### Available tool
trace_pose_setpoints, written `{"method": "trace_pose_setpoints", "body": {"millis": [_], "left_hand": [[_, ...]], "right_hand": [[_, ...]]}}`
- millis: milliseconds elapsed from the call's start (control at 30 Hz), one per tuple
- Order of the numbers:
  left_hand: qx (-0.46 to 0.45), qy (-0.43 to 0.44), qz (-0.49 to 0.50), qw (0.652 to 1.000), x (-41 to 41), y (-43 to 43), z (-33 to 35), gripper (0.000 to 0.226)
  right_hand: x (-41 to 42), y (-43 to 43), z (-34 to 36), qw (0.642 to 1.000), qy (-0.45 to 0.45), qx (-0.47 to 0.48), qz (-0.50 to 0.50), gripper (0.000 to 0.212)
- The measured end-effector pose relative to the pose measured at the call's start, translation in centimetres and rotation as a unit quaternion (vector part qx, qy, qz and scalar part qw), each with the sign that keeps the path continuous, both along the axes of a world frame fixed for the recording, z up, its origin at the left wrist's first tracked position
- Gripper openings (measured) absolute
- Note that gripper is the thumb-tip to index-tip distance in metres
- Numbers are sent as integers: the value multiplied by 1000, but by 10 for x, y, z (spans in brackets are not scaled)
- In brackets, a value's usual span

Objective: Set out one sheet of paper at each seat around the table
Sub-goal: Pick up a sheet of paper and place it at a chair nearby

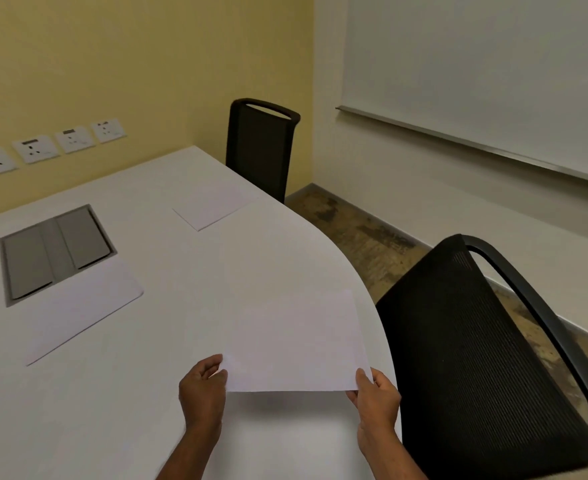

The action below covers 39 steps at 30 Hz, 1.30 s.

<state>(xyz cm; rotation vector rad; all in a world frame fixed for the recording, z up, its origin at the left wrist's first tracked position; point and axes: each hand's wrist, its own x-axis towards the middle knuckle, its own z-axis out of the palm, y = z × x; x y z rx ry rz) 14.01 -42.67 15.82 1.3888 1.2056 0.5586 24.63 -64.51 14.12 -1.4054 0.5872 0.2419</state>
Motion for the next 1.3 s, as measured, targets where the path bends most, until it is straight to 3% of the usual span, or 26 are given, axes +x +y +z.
{"method": "trace_pose_setpoints", "body": {"millis": [267, 467, 600, 800, 1000, 1167, 1300], "left_hand": [[11, 40, -45, 998, 25, -18, -55, 33], [76, 76, -77, 991, 31, -29, -78, 32], [113, 86, -113, 983, 35, -33, -84, 32], [157, 98, -175, 967, 34, -33, -103, 42], [212, 153, -236, 936, 26, -32, -120, 49], [293, 177, -307, 888, 26, -30, -132, 67], [291, 172, -346, 875, 24, -28, -140, 79]], "right_hand": [[15, -19, -66, 997, 27, -64, -27, 20], [21, -26, -87, 986, -2, -166, 6, 8], [22, -25, -90, 967, -27, -247, 52, 21], [22, -25, -87, 898, -71, -401, 163, 58], [19, -27, -98, 828, -137, -500, 215, 69], [21, -33, -114, 727, -183, -605, 268, 50], [22, -36, -126, 697, -209, -622, 289, 26]]}}
